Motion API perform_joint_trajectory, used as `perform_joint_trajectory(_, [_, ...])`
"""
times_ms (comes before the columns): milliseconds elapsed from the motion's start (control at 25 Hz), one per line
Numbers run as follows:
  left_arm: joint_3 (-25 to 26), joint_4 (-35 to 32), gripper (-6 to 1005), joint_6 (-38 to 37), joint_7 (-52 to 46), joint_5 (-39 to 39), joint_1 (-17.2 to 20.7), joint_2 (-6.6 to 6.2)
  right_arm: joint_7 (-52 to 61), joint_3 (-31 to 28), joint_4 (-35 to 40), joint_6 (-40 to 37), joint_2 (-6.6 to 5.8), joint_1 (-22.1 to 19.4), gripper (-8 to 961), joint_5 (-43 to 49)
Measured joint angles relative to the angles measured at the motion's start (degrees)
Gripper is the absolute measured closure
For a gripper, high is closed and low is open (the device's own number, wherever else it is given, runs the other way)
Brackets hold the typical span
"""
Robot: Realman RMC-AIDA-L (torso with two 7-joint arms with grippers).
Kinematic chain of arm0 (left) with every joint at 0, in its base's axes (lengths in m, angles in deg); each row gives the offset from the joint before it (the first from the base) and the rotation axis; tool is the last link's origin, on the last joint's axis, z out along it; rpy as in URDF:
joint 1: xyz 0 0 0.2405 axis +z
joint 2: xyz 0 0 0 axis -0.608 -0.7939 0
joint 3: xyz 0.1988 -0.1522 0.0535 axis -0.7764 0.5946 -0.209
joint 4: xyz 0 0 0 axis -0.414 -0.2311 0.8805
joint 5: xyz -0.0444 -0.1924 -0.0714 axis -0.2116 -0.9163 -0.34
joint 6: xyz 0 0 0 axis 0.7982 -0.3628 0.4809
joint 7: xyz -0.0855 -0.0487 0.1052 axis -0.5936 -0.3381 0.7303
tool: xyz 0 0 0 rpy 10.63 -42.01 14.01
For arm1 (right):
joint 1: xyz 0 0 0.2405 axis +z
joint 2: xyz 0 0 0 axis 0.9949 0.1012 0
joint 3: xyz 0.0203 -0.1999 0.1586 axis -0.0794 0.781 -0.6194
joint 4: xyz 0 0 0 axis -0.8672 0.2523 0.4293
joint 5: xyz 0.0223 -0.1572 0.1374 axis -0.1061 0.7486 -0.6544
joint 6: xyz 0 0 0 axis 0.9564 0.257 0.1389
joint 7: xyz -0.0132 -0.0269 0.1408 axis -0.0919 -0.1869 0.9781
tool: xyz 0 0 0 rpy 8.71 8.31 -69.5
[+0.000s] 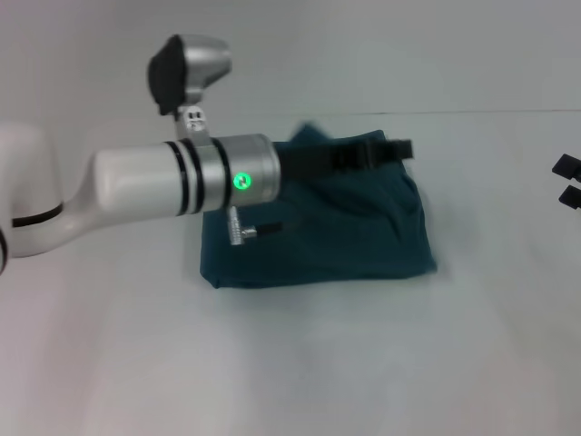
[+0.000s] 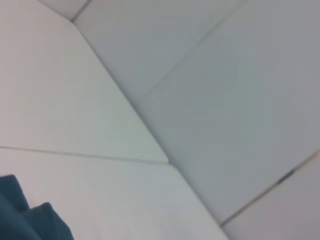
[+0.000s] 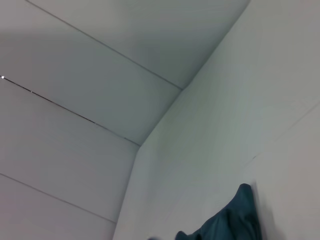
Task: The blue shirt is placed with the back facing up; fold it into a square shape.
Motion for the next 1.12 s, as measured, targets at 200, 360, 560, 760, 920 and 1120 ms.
perform_joint_trajectory(200, [-8.8, -1.7, 641, -0.1, 3.2, -4.5, -0.2, 0.03, 0.2, 0.0, 0.0, 0.2, -0.11, -0.1, 153, 0.0])
perform_joint_trajectory(360, [-10.4, -5.2, 523, -0.6, 3.6, -8.2, 3.3, -0.14, 0.2, 0.0, 0.0, 0.3, -0.32, -0.2, 154, 0.0])
perform_joint_trajectory(560, [-9.7, -12.3, 322, 0.3, -4.6, -11.4, 10.8, -0.95, 0.0, 0.0, 0.0, 0.3, -0.55, -0.1, 154, 1.4])
perform_joint_trajectory(760, [-9.7, -14.1, 137, -0.1, -14.6, -10.9, 13.5, -2.56, 0.0, 0.0, 0.5, 0.7, -0.89, 0.8, 155, 4.8])
perform_joint_trajectory(920, [-8.8, -14.5, 47, -4.7, -19.1, -10.2, 16.3, -4.78, 1.6, 0.7, 1.0, -0.5, -2.15, 4.4, 155, 10.6])
perform_joint_trajectory(1120, [-1.2, -16.9, 48, -15.1, -22.0, 3.6, 18.4, -7.13, 7.0, 5.1, 3.0, -2.4, -4.17, 10.4, 156, 15.3])
